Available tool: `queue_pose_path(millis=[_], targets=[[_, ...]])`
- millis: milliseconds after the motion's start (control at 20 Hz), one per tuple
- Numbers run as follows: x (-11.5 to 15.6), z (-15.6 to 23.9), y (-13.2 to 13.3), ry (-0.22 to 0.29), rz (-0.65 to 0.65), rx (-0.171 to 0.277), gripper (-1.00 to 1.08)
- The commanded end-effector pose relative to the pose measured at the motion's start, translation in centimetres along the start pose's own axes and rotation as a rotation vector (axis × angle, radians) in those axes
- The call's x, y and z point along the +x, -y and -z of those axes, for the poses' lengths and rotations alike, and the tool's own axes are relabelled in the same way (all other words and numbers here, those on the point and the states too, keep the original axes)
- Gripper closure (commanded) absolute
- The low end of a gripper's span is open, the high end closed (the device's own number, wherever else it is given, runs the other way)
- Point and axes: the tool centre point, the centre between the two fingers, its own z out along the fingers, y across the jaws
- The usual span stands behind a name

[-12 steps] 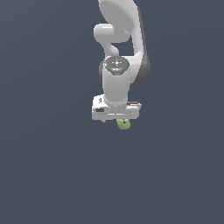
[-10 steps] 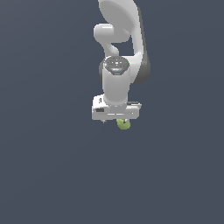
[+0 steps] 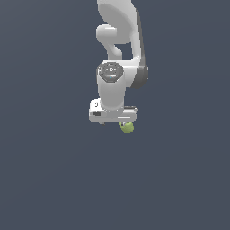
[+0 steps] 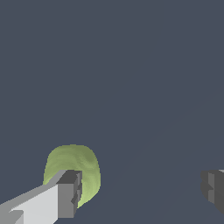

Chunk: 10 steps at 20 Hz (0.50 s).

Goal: Pick up the object and move it to a goal position.

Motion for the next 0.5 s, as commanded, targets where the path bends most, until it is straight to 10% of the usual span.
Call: queue_pose_path(millis=[0, 450], targets=[[-0.02, 0.01, 0.04, 0.001, 0.001, 0.000, -0.92], [-0.35, -0.32, 0.66, -0.004, 0.067, -0.002, -0.92]])
